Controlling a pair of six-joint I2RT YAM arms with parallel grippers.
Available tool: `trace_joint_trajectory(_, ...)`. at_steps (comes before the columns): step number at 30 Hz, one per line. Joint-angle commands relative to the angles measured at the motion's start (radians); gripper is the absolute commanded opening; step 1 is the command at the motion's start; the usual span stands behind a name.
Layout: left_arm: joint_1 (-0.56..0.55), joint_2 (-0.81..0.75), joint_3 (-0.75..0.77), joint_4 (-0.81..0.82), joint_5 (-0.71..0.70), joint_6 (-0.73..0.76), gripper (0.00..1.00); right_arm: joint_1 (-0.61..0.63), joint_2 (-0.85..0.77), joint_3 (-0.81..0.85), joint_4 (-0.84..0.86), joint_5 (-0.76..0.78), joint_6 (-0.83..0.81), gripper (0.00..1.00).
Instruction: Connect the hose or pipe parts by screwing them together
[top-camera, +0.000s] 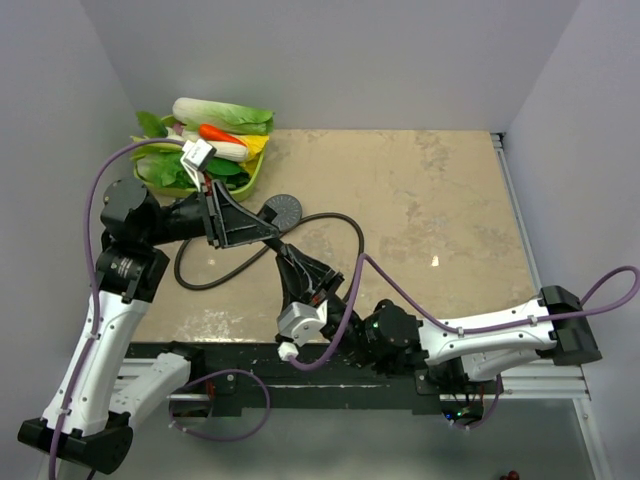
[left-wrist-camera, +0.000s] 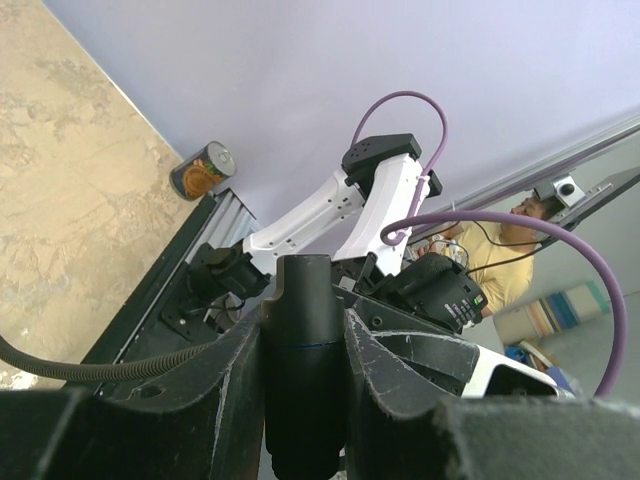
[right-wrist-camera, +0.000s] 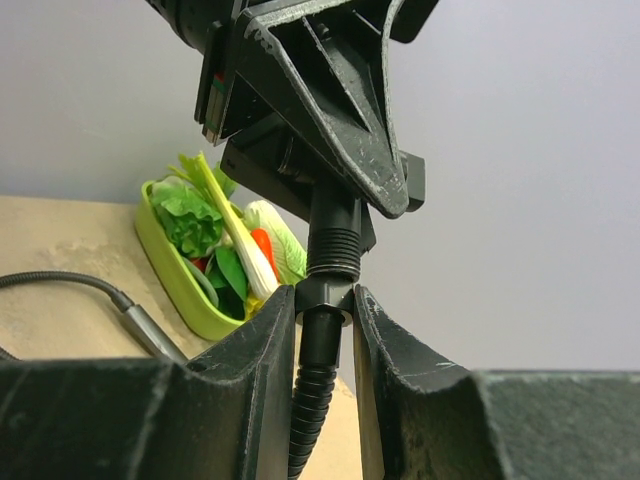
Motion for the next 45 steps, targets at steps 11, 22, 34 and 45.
trace_joint_trajectory(11, 0.001, -0.019, 0.050, 0.039, 0.024, -0.026, 0.00, -0.008, -0.059, 0.016, 0.087, -0.097, 0.055, 0.00)
trace_joint_trajectory(22, 0.001, -0.008, 0.073, 0.065, 0.030, -0.047, 0.00, -0.018, -0.033, 0.017, 0.133, -0.118, 0.060, 0.00)
trace_joint_trajectory(34, 0.000, -0.013, 0.071, 0.091, 0.051, -0.058, 0.00, -0.098, -0.039, -0.013, 0.220, -0.201, 0.187, 0.00)
trace_joint_trajectory(45, -0.008, -0.022, 0.056, 0.140, 0.076, -0.078, 0.00, -0.132, -0.069, -0.013, 0.225, -0.269, 0.262, 0.00)
